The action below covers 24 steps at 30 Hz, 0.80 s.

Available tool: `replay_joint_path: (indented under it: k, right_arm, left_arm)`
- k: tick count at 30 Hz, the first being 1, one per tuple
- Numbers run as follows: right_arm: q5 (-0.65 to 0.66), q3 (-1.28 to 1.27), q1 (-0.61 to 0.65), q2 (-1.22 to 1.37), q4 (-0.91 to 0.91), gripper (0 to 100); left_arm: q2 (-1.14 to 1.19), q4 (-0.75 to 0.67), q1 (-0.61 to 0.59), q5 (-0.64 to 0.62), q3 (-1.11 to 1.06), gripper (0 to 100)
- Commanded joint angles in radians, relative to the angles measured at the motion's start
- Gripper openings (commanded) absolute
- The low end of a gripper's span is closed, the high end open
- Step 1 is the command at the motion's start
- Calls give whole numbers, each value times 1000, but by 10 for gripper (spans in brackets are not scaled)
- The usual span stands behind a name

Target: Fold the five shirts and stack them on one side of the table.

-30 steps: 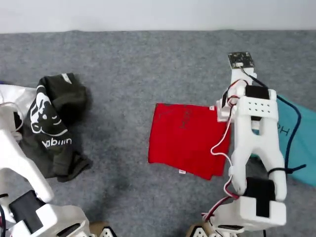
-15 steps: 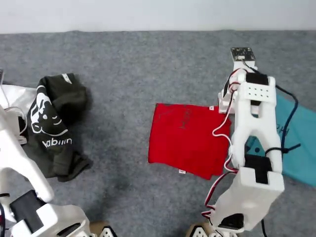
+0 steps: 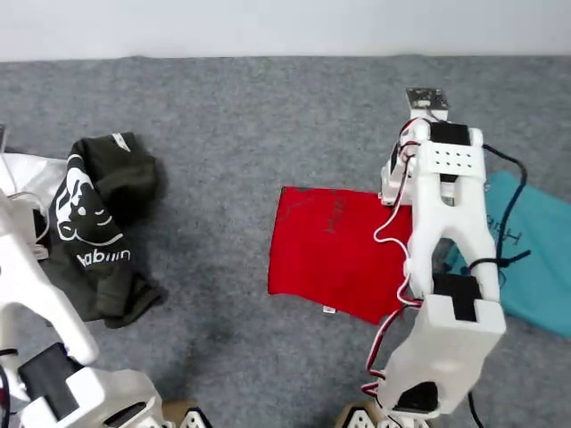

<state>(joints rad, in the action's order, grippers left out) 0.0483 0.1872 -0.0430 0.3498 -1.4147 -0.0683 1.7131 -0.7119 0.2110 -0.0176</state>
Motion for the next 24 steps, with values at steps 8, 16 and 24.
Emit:
replay_joint_path:
  k: [8,16,24]
  right_arm:
    - [-12,55,-4,8,-10,111]
    - [-14,57,1,59,5,104]
    - [-6,89,-4,73,19,9]
  left_arm:
    - [-46,-18,0,12,4,5]
    - [-46,-18,0,12,2,5]
    - [-46,-18,0,12,2,5]
